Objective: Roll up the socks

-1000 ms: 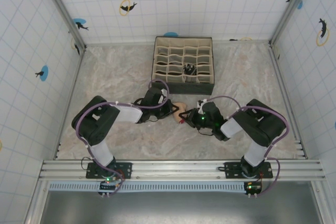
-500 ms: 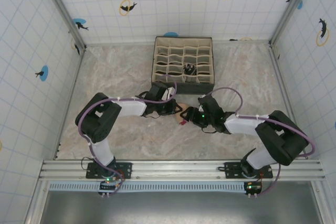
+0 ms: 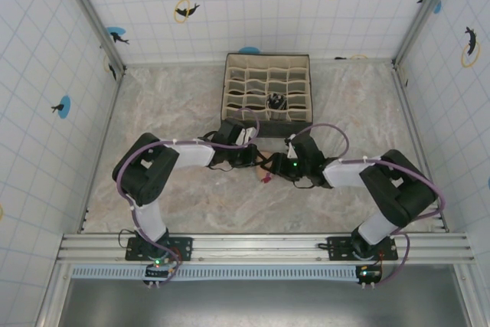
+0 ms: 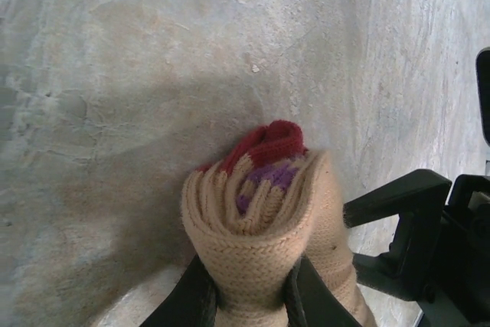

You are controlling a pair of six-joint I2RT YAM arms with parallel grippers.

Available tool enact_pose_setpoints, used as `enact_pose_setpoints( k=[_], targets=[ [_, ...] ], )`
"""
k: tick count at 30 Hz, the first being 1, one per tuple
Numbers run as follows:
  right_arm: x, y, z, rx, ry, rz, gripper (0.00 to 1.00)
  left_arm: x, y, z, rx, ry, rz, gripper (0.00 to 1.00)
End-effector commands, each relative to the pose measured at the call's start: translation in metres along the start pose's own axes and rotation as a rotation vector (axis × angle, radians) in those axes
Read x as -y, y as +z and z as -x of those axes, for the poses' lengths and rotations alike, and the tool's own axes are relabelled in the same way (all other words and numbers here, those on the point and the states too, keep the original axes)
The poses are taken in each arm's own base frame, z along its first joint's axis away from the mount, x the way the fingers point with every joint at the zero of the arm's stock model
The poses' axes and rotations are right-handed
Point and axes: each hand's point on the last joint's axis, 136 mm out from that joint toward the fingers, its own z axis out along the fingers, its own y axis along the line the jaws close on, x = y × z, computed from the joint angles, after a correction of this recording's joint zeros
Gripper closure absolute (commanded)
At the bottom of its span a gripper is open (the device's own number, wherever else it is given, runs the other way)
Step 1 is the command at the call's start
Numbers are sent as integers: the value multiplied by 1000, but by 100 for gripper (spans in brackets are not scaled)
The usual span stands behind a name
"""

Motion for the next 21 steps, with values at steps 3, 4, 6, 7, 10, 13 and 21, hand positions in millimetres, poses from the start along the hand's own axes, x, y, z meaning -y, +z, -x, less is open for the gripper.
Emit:
enact_pose_setpoints(
  k=[3, 4, 6, 7, 10, 13, 21],
  targets=[
    [35, 15, -40, -115, 66, -86, 45, -40, 11, -40, -113, -79, 120, 100],
    [39, 15, -41, -117, 73, -103, 52, -40, 11, -40, -112, -79, 116, 100],
    [49, 16, -40, -99, 84, -143, 64, -39, 11, -39, -107, -79, 114, 99],
    [52, 16, -41, -96, 86, -153, 68, -40, 10, -39, -106, -82, 118, 97],
    [53, 12, -38, -70, 72, -161, 81, -40, 6, -37, -85, -79, 128, 77],
    [49, 2, -28, -12, 31, -169, 97, -33, -4, -31, -51, -73, 126, 49],
    [27, -44, 11, 211, -184, -243, 100, 8, -47, 13, 74, -5, 147, 31]
  ],
)
